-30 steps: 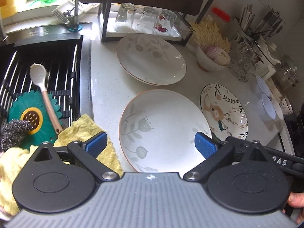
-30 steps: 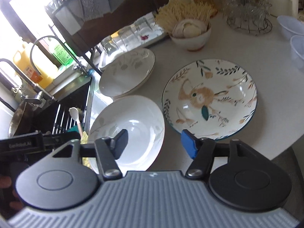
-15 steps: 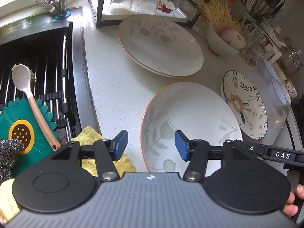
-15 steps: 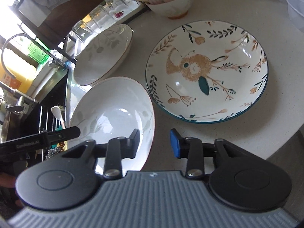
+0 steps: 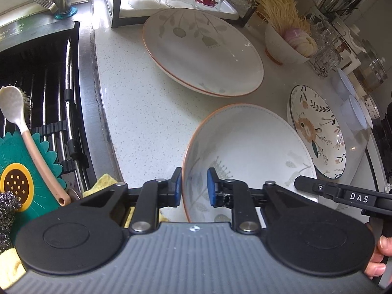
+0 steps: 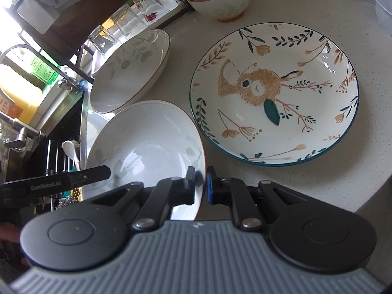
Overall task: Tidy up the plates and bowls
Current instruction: 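Close both grippers on the orange rim of the white bowl, then lift the bowl and lower it onto the floral teal-rimmed plate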
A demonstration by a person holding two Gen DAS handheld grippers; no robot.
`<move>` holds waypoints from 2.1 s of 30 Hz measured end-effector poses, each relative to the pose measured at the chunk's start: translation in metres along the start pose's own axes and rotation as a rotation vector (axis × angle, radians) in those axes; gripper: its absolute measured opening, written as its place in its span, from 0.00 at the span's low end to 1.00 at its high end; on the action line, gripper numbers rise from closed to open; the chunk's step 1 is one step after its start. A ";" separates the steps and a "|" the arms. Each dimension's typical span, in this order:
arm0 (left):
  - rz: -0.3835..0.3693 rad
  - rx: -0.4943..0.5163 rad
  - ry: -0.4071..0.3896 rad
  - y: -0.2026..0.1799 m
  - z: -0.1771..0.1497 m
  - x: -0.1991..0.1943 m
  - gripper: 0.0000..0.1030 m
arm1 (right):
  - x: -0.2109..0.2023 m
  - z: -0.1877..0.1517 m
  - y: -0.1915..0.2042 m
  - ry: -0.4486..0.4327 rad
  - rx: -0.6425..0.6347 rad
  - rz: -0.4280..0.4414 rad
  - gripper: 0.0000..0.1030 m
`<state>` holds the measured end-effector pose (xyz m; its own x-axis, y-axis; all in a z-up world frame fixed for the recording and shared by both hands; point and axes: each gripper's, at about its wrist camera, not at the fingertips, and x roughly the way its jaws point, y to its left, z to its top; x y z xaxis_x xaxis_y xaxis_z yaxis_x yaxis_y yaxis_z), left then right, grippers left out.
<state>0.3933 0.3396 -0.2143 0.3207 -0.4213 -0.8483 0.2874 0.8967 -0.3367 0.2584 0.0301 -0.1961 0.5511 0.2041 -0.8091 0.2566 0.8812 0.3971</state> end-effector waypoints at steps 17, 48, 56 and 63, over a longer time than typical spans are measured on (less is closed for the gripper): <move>-0.056 -0.052 -0.052 -0.004 0.006 -0.039 0.21 | -0.026 0.012 0.004 -0.041 -0.010 0.041 0.11; -0.014 -0.047 -0.053 -0.152 0.065 0.006 0.21 | -0.058 0.106 -0.107 -0.131 -0.125 0.090 0.11; 0.027 -0.035 0.006 -0.183 0.072 0.039 0.21 | -0.052 0.119 -0.132 -0.128 -0.124 0.051 0.12; 0.082 -0.068 0.050 -0.190 0.080 0.057 0.21 | -0.038 0.127 -0.141 -0.078 -0.172 0.052 0.12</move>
<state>0.4289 0.1340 -0.1661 0.2950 -0.3406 -0.8927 0.1998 0.9356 -0.2910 0.3026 -0.1563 -0.1665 0.6218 0.2235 -0.7506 0.0906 0.9315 0.3524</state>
